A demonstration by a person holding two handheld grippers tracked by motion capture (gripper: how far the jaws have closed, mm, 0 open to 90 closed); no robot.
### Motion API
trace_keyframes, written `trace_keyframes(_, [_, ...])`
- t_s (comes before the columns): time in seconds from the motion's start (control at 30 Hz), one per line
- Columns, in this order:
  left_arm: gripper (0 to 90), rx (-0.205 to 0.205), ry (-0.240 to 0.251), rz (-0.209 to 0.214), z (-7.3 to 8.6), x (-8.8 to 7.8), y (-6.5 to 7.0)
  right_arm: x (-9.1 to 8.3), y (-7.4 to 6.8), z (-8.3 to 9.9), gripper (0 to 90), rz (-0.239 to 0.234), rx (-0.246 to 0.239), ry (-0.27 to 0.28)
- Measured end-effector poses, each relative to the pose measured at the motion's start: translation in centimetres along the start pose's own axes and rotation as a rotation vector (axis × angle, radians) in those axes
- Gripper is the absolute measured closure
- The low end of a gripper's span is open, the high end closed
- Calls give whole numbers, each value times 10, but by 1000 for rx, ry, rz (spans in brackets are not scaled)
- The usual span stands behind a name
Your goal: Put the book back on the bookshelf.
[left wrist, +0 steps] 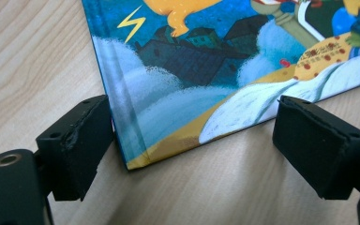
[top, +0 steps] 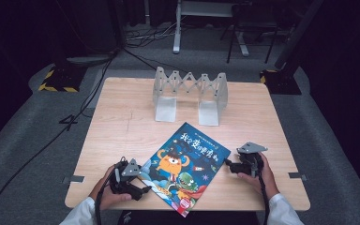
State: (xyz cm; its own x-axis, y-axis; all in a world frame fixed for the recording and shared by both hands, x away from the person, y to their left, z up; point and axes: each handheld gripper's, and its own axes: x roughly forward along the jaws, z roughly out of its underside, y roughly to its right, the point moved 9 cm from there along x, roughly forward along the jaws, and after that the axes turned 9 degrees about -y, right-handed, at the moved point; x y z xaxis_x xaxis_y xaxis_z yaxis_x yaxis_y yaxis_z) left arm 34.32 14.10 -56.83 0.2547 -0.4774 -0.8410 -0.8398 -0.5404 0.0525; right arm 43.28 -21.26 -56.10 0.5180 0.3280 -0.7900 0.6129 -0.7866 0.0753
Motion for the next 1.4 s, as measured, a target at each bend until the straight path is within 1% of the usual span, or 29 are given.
trace_keyframes(0.03, [133,-3,4,11,0,-1,0,-1,-5,2,280,-29,-5,1])
trace_keyframes(0.1, [135,-7,9,23,1,-2,1,-4,-10,5,277,-40,-20,-2])
trace_keyframes(0.13, [135,-4,10,26,2,-2,2,-6,-16,7,276,-57,-26,-4])
trace_keyframes(0.2, [134,-2,10,28,3,-2,5,-9,-28,11,273,-107,-46,-5])
trace_keyframes(0.3, [135,-3,11,40,3,-2,9,-10,-42,11,277,-131,-83,-5])
trace_keyframes(0.33, [135,5,11,45,3,-3,10,-10,-45,11,277,-139,-93,-6])
trace_keyframes(0.4, [133,-3,13,52,3,-3,12,-9,-53,8,279,-153,-121,-4])
trace_keyframes(0.47, [136,-12,26,70,3,-3,14,-8,-52,5,264,-140,-126,-8])
trace_keyframes(0.5, [147,-15,31,89,3,-4,16,-5,-49,3,267,-132,-102,-5])
trace_keyframes(0.53, [152,-15,31,89,3,-4,16,-5,-49,3,267,-132,-102,-5])
trace_keyframes(0.6, [152,-15,33,99,3,-4,19,-2,-47,0,267,-140,-80,-2])
trace_keyframes(0.67, [152,-7,30,101,3,-4,22,0,-45,-3,268,-134,-87,-5])
trace_keyframes(0.77, [153,-4,30,110,3,-4,26,5,-42,-9,267,-110,-84,-7])
trace_keyframes(0.87, [152,-2,31,110,3,-3,28,8,-39,-13,256,-106,-81,-5])
trace_keyframes(0.93, [153,3,35,128,2,-3,31,10,-37,-15,251,-98,-71,-7])
trace_keyframes(1.0, [153,-5,41,146,1,-3,32,12,-35,-18,252,-83,-72,-5])
trace_keyframes(1.03, [154,-2,39,152,2,-4,33,14,-34,-20,252,-77,-66,-10])
trace_keyframes(1.1, [155,2,38,155,1,-3,35,15,-32,-23,258,-62,-66,-7])
trace_keyframes(1.2, [155,5,37,153,1,-3,37,16,-30,-24,270,-54,-51,-7])
trace_keyframes(1.3, [155,14,39,162,1,-2,41,15,-31,-23,287,-52,-55,-8])
trace_keyframes(1.37, [155,27,39,153,0,-1,43,12,-34,-21,294,-56,-74,-14])
trace_keyframes(1.4, [155,21,41,152,0,-1,43,9,-37,-18,291,-62,-96,-19])
